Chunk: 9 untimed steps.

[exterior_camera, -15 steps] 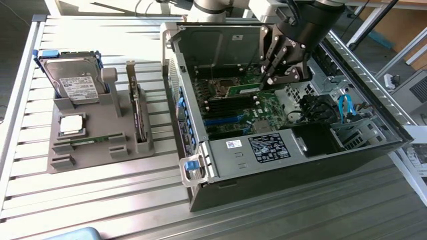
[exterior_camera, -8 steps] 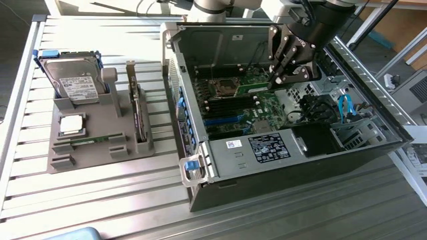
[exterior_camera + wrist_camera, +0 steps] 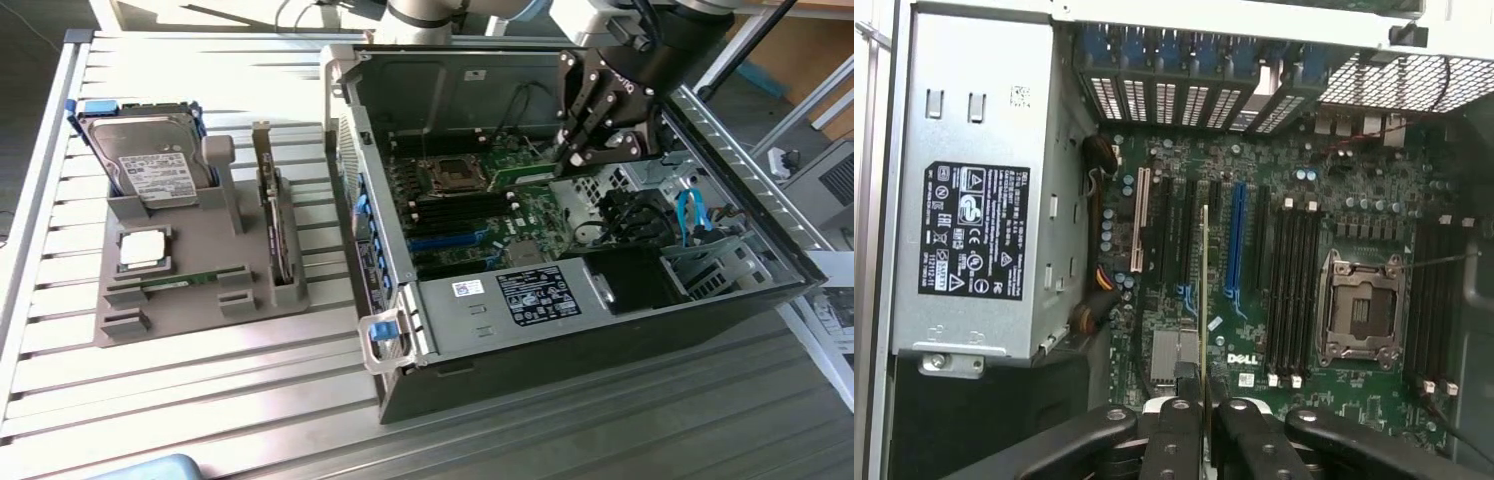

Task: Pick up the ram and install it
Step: 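Pick up the ram and move it above insertion slot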

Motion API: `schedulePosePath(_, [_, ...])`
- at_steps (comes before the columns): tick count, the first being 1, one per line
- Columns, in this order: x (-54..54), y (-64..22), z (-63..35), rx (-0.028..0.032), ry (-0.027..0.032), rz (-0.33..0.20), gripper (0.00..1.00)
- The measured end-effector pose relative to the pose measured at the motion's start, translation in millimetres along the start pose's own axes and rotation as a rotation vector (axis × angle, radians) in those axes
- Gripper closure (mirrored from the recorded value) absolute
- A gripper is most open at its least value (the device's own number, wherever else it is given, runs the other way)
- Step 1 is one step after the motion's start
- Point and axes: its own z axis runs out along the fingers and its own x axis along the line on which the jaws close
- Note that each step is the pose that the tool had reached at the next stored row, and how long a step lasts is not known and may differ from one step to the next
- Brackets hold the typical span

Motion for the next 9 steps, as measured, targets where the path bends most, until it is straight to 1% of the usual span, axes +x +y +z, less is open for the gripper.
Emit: schedulePosePath(9, [1.7,-22.2,-1.0,-0.0001,0.0001,0.000,0.86])
